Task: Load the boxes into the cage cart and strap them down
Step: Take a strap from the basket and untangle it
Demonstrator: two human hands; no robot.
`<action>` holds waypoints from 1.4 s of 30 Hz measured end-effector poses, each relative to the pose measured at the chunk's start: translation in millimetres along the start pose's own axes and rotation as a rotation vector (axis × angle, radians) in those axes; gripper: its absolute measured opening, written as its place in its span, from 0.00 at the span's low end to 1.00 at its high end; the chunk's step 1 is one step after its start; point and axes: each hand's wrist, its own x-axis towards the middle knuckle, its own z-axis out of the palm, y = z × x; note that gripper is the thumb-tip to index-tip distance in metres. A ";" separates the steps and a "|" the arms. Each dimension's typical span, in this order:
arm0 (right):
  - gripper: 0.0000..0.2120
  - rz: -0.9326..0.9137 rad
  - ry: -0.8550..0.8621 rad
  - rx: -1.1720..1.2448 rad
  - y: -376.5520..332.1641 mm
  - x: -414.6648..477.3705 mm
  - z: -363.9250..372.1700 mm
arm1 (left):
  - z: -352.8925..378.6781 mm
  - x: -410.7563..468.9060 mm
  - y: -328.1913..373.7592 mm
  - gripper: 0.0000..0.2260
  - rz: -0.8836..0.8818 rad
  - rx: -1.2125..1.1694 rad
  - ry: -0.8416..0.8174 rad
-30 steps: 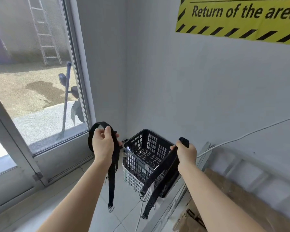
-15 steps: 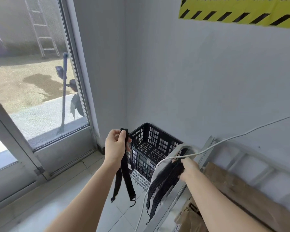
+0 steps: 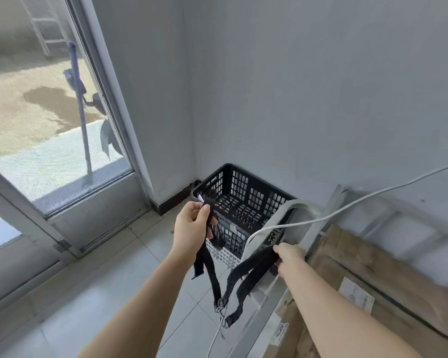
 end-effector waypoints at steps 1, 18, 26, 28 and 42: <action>0.24 -0.019 -0.012 -0.070 3.7 1.1 2.1 | 1.3 1.9 -2.2 0.06 -0.004 0.012 -0.009; 0.13 -0.486 -0.236 -1.389 29.2 -19.5 19.1 | -7.3 10.5 -3.5 0.06 0.010 0.079 -0.082; 0.10 -0.745 -0.349 -0.935 -3.6 -91.8 14.8 | -12.9 -3.2 45.1 0.07 0.067 -0.161 -0.095; 0.14 -0.741 -0.515 -0.863 -9.7 -112.4 16.7 | -14.0 -11.1 67.7 0.07 0.095 -0.250 -0.100; 0.17 -0.822 -0.650 -0.402 -44.5 -223.6 -9.2 | -82.0 -90.5 205.3 0.06 0.591 -0.647 0.035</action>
